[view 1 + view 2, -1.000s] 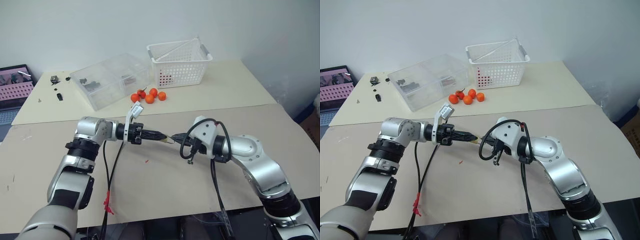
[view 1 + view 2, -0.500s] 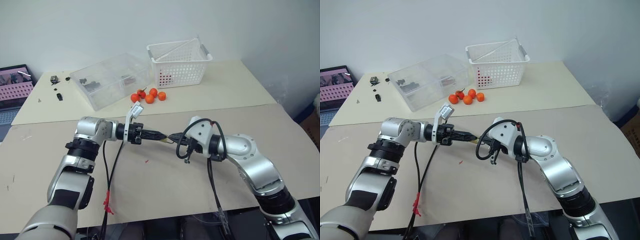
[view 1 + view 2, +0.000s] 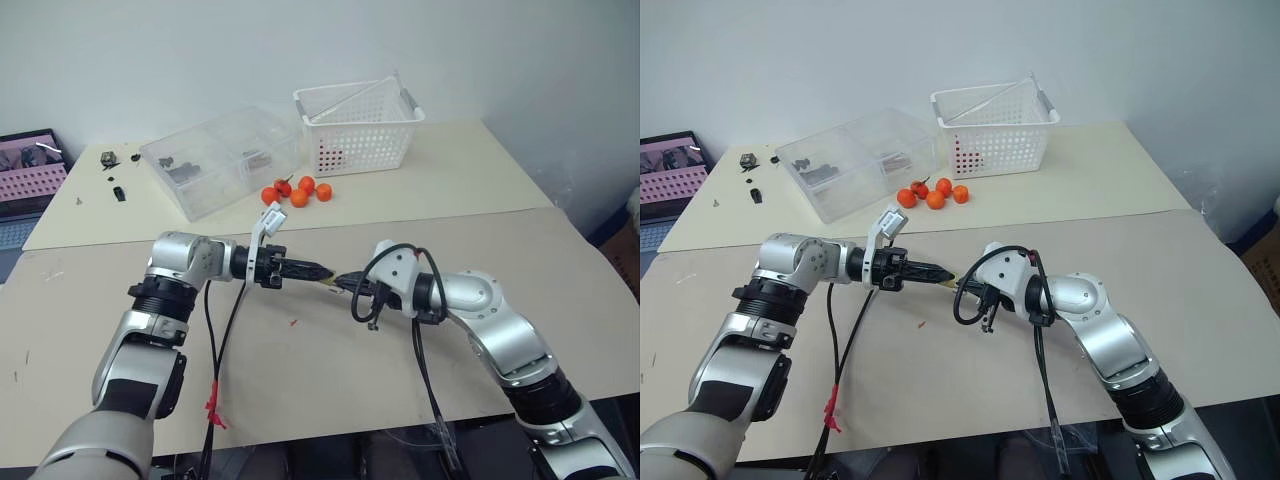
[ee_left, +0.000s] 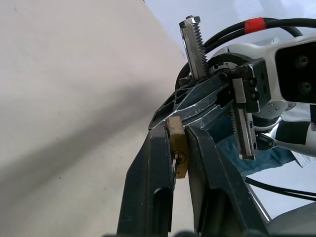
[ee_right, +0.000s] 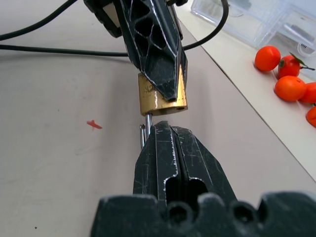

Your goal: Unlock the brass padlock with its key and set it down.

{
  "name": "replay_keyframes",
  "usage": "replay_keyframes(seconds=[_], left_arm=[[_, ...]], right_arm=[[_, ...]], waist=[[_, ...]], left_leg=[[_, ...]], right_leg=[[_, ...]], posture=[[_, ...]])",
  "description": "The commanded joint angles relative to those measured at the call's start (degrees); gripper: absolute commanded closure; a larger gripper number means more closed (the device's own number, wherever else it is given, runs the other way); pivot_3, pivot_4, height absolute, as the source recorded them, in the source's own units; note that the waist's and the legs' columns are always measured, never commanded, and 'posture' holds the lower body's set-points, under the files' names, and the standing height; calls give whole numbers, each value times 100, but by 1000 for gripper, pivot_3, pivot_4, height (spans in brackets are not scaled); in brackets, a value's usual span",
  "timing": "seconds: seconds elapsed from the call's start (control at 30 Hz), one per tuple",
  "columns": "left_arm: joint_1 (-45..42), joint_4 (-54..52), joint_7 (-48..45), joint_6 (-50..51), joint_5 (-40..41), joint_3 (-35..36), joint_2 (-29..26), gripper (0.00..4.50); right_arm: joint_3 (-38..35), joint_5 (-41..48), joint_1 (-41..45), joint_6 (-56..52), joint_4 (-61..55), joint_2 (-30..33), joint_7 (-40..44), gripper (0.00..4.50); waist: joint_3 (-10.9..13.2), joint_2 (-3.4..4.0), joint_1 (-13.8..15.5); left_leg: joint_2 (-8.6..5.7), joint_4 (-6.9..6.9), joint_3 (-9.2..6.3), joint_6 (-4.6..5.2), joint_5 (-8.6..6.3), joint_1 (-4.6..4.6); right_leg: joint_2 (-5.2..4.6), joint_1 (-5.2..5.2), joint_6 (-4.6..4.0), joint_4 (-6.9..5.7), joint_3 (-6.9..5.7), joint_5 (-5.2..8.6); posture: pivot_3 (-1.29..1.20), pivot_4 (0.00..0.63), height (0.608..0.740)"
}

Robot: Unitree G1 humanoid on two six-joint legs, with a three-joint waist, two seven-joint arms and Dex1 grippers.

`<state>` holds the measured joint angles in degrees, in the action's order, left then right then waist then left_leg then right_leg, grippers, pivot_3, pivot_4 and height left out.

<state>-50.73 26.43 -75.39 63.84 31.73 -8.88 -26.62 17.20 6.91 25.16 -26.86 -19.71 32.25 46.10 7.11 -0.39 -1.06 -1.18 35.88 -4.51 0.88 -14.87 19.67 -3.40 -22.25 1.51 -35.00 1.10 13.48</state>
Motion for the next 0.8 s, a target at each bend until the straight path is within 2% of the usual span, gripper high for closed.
replay_keyframes(seconds=[0.03, 0.37, 0.57, 0.8], left_arm=[[-60, -200, -31, -14, 133, 171, -69, 4475], [-74, -226, 18, -8, 160, 248, -75, 4475], [-100, -199, 15, -68, 157, 297, -105, 4475], [-39, -263, -35, -151, 112, 274, -188, 4475]], right_arm=[[-42, -11, 22, 240, -49, -14, 62, 4478], [-15, 8, -4, 393, 162, -90, 137, 4478], [-286, 568, -279, -24, 210, -216, 312, 4478], [-534, 507, -318, 242, 507, 0, 404, 4478]], waist=[[0, 0, 1], [0, 0, 1], [0, 0, 5], [0, 2, 1]], left_leg=[[0, 0, 0, 0, 0, 0], [0, 0, 0, 0, 0, 0], [0, 0, 0, 0, 0, 0], [-1, 1, 1, 0, 0, -1]], right_leg=[[0, 0, 0, 0, 0, 0], [0, 0, 0, 0, 0, 0], [-1, 0, 0, 0, 0, 0], [-1, 1, 0, -1, 3, 0]], posture=[[0, 150, 740], [0, 150, 740], [0, 150, 740], [0, 150, 740]])
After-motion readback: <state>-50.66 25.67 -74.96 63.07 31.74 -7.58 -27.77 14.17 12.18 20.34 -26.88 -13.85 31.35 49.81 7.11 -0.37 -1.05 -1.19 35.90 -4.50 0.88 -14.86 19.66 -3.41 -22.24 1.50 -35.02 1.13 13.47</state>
